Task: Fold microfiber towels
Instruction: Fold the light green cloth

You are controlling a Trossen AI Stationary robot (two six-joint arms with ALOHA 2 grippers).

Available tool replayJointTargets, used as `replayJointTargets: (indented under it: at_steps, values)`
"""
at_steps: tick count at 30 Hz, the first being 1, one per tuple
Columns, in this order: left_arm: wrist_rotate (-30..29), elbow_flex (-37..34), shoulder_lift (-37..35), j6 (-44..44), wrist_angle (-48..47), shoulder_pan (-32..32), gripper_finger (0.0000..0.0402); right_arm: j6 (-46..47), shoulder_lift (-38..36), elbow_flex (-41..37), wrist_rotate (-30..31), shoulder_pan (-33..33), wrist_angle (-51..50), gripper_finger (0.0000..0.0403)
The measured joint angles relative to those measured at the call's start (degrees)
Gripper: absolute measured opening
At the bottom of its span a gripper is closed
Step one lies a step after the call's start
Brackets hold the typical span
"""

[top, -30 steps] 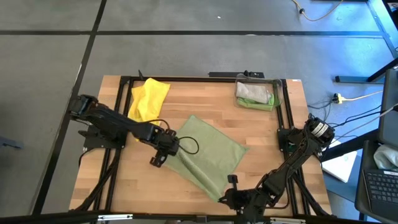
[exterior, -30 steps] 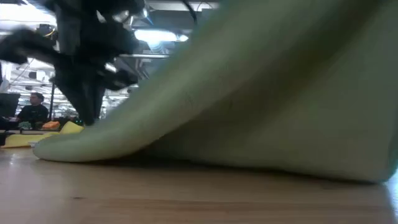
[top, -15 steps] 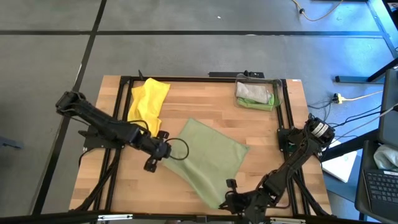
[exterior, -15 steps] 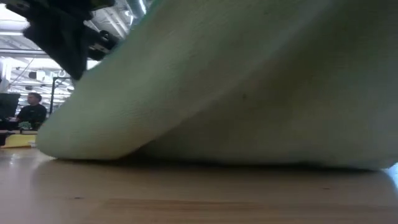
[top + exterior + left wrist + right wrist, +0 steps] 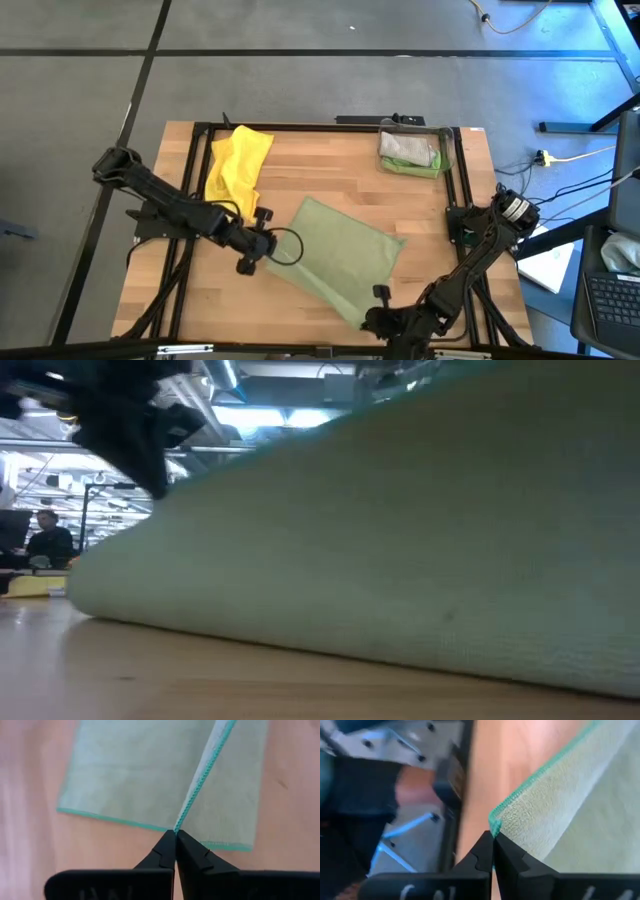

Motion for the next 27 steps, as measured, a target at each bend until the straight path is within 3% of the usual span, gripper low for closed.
replayJointTargets:
  at_steps: [4, 10, 20, 27]
  values:
    - [-0.9, 0.0, 0.0, 3.2, 3.0, 3.4, 0.0000, 7.7, 0.0, 0.0, -0.1, -0.4, -8.7, 0.0011]
    - [-1.0, 0.0, 1.6, 7.5, 7.8, 8.0, 0.0000, 9.4, 0.0, 0.0, 2.6, -0.4, -15.0, 0.0011]
    - [-0.9, 0.0, 10.0, 14.0, 11.0, 14.1, 0.0000, 14.1, 0.0, 0.0, 6.0, -0.4, -26.8, 0.0011]
    - [-1.3, 0.0, 10.4, 15.3, 15.6, 17.5, 0.0000, 18.4, 0.0, 0.0, 7.8, -0.4, -33.0, 0.0011]
